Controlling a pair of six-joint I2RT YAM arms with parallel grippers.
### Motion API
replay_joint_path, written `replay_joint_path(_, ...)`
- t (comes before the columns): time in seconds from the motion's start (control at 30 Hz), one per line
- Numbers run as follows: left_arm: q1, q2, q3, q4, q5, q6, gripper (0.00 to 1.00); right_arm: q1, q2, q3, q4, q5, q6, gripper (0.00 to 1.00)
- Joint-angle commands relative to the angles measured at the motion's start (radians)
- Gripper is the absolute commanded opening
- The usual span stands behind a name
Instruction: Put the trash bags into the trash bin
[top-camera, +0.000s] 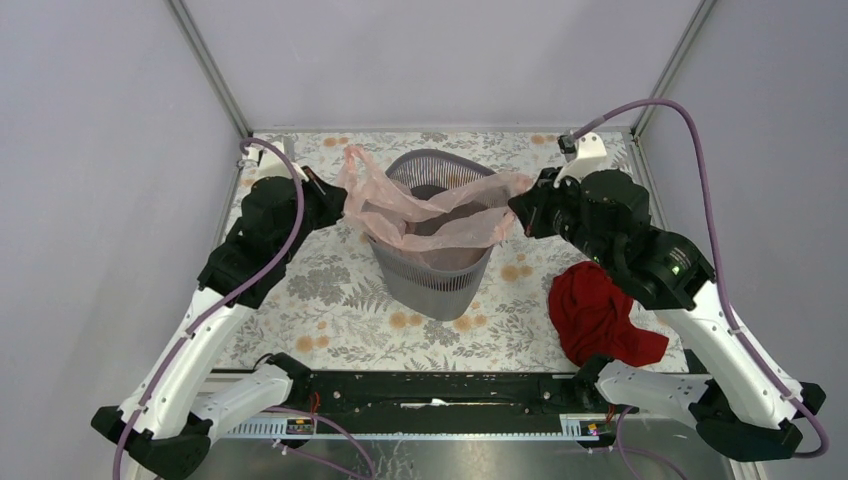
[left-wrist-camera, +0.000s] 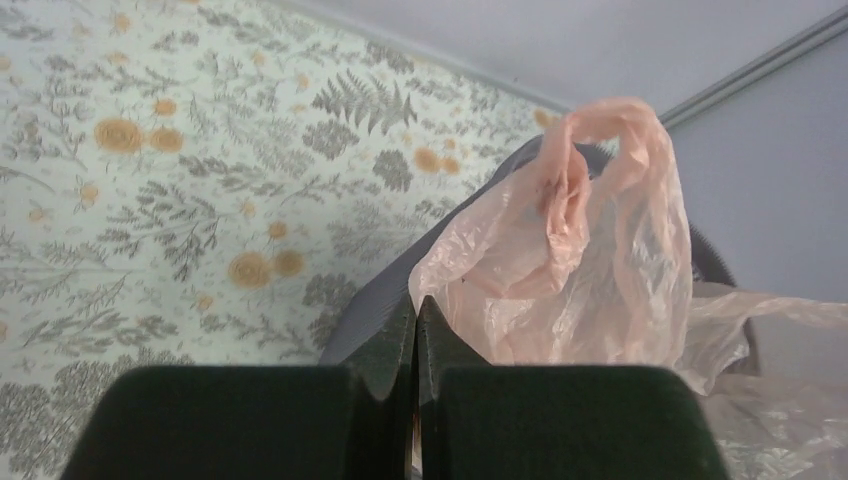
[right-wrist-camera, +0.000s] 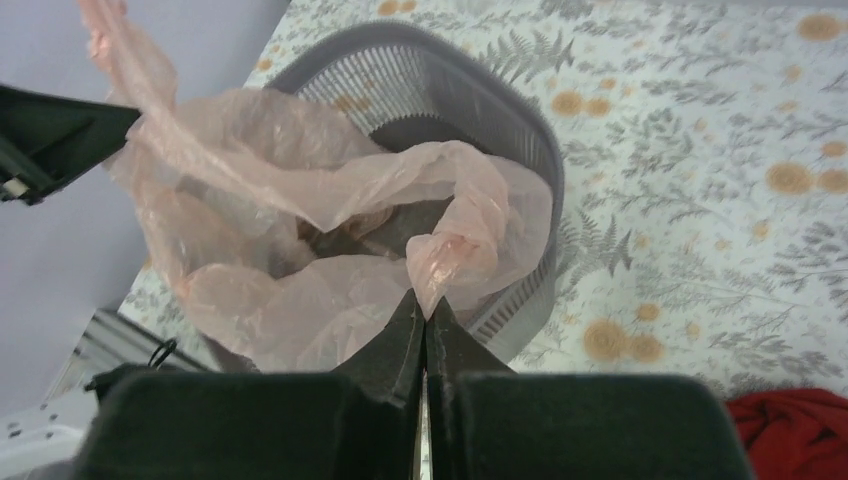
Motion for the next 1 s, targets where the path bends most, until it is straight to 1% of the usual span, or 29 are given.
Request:
replay_joint_path(0.0, 0.020, -0.042, -0.017, -0.031, 0.084, -0.005, 0.00, 0.004, -0.059, -0.033, -0.116, -0.133, 0.074, 0.00)
replay_joint_path(0.1, 0.020, -0.075, -0.046, -0.044, 0.097, -0.009, 0.00, 0.005, -0.142, -0.147, -0.056, -0.227, 0.102, 0.00)
replay_joint_path(0.23, 0.020, -0.118, -0.097, -0.049, 0.105, -0.014, 0.00, 0.005, -0.231, -0.293, 0.040, -0.299, 0.143, 0.00)
replay_joint_path(0.37, 0.020, -0.160, -0.136, -0.072, 0.115, -0.019, 0.00, 0.005, -0.282, -0.414, 0.132, -0.378, 0.157, 0.00)
replay_joint_path(0.47, 0.020, -0.201, -0.168, -0.074, 0.122, -0.034, 0.00, 0.005, -0.300, -0.479, 0.168, -0.390, 0.159, 0.00)
replay_joint_path(0.57, 0.020, -0.236, -0.157, -0.073, 0.120, -0.037, 0.00, 0.005, -0.308, -0.482, 0.160, -0.362, 0.156, 0.00)
replay_joint_path(0.63, 0.020, -0.245, -0.128, -0.069, 0.111, -0.023, 0.00, 0.004, -0.315, -0.454, 0.147, -0.340, 0.138, 0.00)
replay_joint_path(0.77, 0.020, -0.202, -0.051, -0.077, 0.092, 0.036, 0.00, 0.005, -0.332, -0.346, 0.060, -0.268, 0.079, 0.00)
replay_joint_path(0.83, 0.020, -0.185, -0.029, -0.097, 0.087, 0.055, 0.00, 0.004, -0.352, -0.313, 0.014, -0.197, 0.066, 0.00)
replay_joint_path(0.97, 0.020, -0.220, -0.074, -0.130, 0.061, 0.053, 0.00, 0.005, -0.403, -0.330, -0.036, -0.179, 0.083, 0.00)
